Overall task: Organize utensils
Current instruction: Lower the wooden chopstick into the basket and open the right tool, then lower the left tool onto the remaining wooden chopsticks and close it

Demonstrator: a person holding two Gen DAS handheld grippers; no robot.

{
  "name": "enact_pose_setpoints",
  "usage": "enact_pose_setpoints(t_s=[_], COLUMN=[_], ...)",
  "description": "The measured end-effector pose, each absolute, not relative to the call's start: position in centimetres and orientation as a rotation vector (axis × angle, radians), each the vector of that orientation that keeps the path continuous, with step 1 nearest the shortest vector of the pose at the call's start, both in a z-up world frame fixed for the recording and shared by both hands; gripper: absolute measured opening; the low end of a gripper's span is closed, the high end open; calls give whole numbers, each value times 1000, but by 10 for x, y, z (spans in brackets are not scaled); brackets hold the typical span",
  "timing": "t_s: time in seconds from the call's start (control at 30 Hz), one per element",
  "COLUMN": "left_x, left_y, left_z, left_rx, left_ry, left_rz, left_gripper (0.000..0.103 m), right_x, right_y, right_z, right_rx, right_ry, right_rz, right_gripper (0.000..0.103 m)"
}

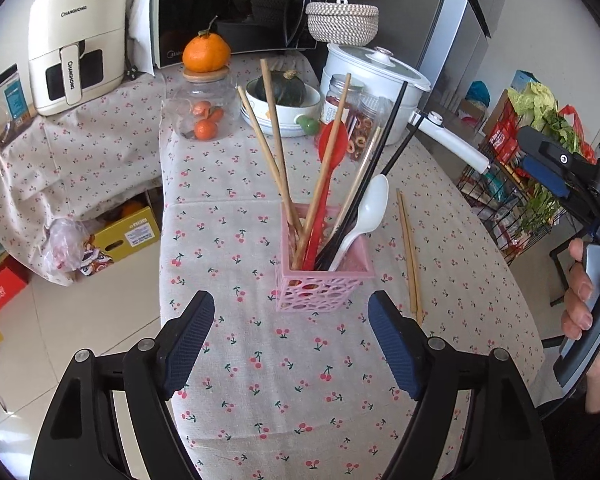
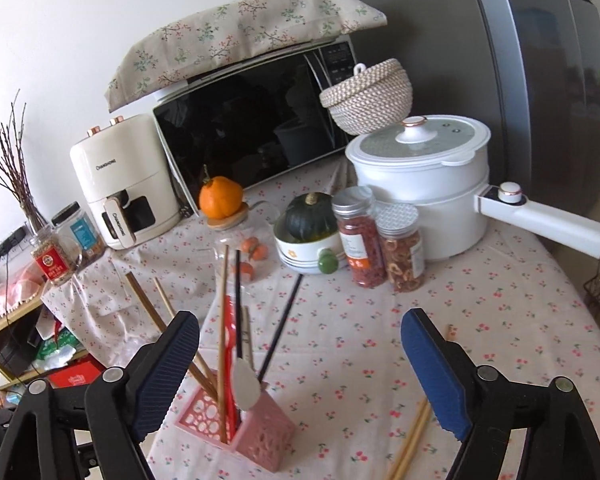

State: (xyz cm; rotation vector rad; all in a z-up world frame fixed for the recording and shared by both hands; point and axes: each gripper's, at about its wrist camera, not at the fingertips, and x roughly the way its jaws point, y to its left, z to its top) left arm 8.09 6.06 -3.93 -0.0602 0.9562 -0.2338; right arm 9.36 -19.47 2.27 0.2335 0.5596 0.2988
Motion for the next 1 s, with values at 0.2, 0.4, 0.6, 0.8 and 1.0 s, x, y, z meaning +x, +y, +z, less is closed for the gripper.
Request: enact_pose_setpoints(t_s=[0.2,0.4,0.6,0.8,1.0], left_x=[75,71,90,134,200], left_y=[22,-30,-82,-132,-158], left_z=[-53,-66,-93,-118,-137], left_rx=[3,118,134,143,59], left_ry=[1013,1040,1157,1211,1188], left_rz=[-279,-320,-351,-318,-242], left_gripper=[81,81,81,81,70], right_x=[82,84,92,108,122], right_y=[-235,-280,-325,-352,-374], right_z=[9,-19,-46,-73,-95], right_rx=[188,205,221,207,247], right_ry=[634,795,918,1024,1076], right_rz=[234,155,17,-31,-78], right_gripper=[99,100,100,100,100])
